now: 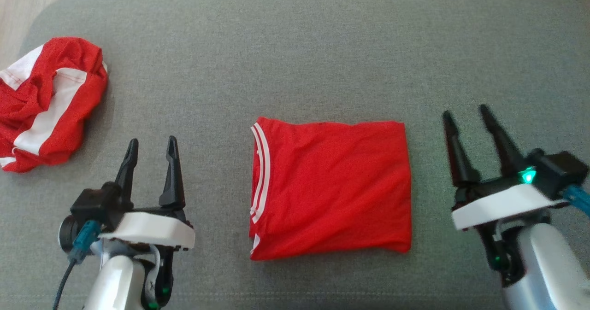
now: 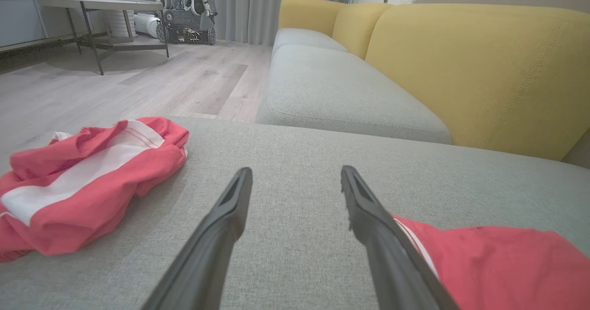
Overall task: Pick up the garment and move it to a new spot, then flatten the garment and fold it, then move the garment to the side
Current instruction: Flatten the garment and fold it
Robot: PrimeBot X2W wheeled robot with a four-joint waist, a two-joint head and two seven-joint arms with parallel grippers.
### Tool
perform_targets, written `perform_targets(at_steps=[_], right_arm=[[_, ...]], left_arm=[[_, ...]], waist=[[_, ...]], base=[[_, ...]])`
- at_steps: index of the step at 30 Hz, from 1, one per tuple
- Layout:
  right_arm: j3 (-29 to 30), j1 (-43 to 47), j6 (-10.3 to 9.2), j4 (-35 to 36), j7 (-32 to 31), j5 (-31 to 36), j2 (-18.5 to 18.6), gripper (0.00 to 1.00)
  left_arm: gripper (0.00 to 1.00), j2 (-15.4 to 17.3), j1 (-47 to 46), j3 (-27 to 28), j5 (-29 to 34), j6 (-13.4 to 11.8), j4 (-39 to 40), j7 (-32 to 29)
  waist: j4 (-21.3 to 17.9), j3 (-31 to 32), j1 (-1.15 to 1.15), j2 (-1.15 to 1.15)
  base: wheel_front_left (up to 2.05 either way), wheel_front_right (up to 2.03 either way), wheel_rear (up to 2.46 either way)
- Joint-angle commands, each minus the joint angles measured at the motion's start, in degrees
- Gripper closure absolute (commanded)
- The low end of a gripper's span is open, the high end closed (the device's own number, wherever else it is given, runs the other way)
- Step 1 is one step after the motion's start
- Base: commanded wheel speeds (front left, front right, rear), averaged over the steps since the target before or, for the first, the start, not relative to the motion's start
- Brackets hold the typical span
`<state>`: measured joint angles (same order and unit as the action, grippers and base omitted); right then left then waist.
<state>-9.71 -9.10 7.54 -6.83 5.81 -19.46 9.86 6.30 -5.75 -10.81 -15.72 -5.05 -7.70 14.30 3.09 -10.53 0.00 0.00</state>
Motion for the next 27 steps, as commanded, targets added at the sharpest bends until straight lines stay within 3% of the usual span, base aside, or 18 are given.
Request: perform_targets(at_steps=[1, 15, 27], right_arm=[[1.19, 0.11, -0.05, 3.84, -0.58, 2.31, -0.71, 0.0], [9.12, 10.26, -0.05, 12.11, -4.65, 8.8, -5.28, 0.0], [9.83, 14.5, -0.05, 13.67, -6.85, 11.1, -5.96, 0.0]], left_arm=[[0.0, 1.13, -0.75, 2.06, 0.24, -0.29, 2.03, 0.69], [0.0, 2.98, 3.23, 1.41, 0.36, -0.79, 3.67, -1.19], [0.0, 4.03, 7.43, 0.91, -0.15, -1.32, 4.56, -2.87]], waist=[[0.01, 0.3, 0.0, 0.0], [-0.48, 5.03, 0.0, 0.0], [-0.65, 8.97, 0.0, 0.0]], base=[[0.0, 0.0, 0.0], [0.0, 0.0, 0.0], [0.0, 0.0, 0.0]])
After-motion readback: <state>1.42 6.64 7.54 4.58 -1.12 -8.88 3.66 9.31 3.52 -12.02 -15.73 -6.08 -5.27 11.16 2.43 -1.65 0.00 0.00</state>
